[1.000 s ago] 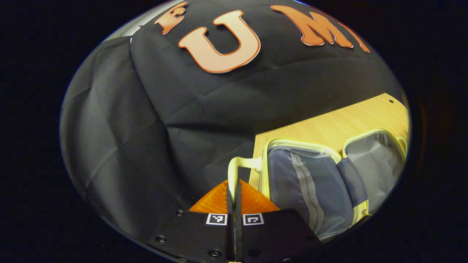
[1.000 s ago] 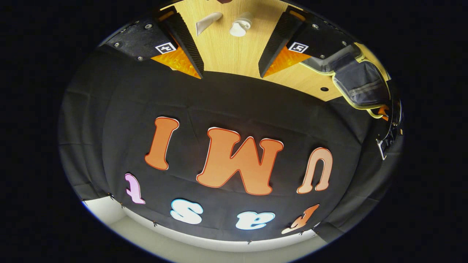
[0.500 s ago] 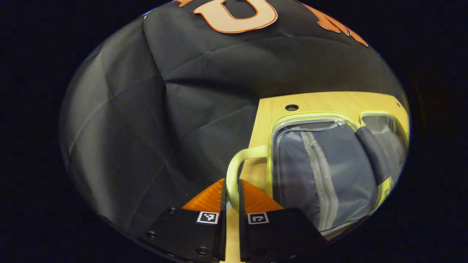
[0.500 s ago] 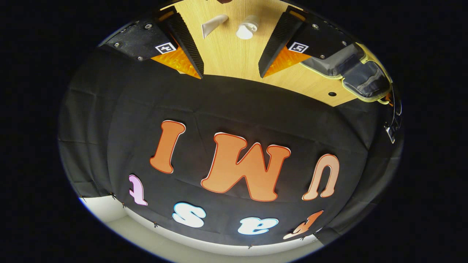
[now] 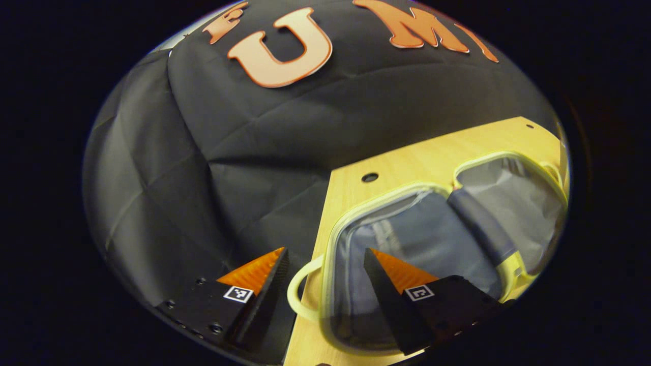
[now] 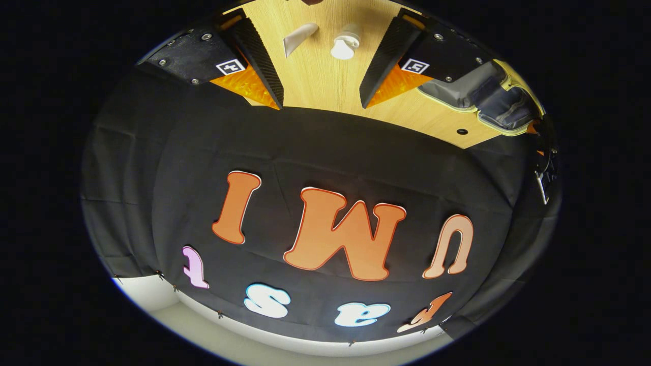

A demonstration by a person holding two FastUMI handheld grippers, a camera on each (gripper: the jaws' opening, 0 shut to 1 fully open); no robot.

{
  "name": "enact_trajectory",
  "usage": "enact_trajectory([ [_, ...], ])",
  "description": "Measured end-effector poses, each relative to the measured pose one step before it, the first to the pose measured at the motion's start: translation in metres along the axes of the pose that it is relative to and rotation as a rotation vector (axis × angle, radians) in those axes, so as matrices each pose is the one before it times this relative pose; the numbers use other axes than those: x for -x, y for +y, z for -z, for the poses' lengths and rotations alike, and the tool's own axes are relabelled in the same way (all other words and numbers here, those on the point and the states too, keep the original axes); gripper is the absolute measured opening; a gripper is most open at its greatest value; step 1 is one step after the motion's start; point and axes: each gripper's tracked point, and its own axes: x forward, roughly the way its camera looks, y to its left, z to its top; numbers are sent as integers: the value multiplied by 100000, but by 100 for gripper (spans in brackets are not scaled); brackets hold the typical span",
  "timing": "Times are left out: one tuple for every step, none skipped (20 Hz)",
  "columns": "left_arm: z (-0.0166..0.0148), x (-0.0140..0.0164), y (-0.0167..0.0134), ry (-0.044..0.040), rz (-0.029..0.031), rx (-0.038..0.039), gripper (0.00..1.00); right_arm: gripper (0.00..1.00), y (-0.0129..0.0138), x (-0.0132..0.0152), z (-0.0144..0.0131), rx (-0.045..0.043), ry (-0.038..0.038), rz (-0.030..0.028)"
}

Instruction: First open the suitcase, pack the skin care products into it, and then close the suitcase.

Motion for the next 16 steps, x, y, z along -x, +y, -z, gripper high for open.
enact_trajectory([
  [-1423, 390, -624, -3086, 1120, -952, 94, 95, -133, 100, 158, -321, -8, -32],
  [-1092, 85, -948, -2787, 1532, -661, 96, 96, -136, 97, 191, -397, 316, -420],
  [-1168, 662, -730, -2702, 1358, -307, 98, 96, -198, 132, 139, -288, 139, -472],
  [-1718, 516, -754, -2799, 1056, 245, 98, 96, -366, 143, -35, -86, -456, -318],
  [-1488, 250, -903, -2529, 690, 457, 98, 96, -387, 79, -100, -20, -1006, -247],
  [-1231, 174, -728, -2898, 379, 378, 98, 96, -387, -45, -173, -132, -859, -358],
  [-1123, 499, -686, -1919, 53, 597, 98, 96, -353, -87, 25, -227, -179, -725],
  [-1347, 547, -881, -2259, 325, 263, 98, 96, -477, -77, 75, -175, -130, -619],
  [-1471, 585, -875, -2329, 4, 641, 98, 96, -504, -126, -46, -121, -711, -484],
  [-1493, 414, -1092, -2624, 975, 633, 98, 96, -490, -120, -146, -172, -831, -167],
  [-1412, 465, -829, -2150, -65, 590, 98, 95, -498, -97, 45, -371, -100, -364],
  [-1433, 332, -1034, -1958, 920, 790, 98, 95, -286, -81, 58, -531, -99, -526],
  [-1154, 318, -1174, -1788, 567, 804, 98, 96, -378, -35, 25, -147, -230, -424],
  [-1143, 199, -998, -1907, 493, 810, 98, 95, -368, -132, 142, -7, -293, -579],
  [-928, 292, -1186, -1574, 370, 1075, 100, 96, -349, -64, 219, 88, 96, -475],
  [-1006, 276, -1232, -1670, 579, 1023, 100, 96, -238, -45, 182, -140, 187, -683],
])
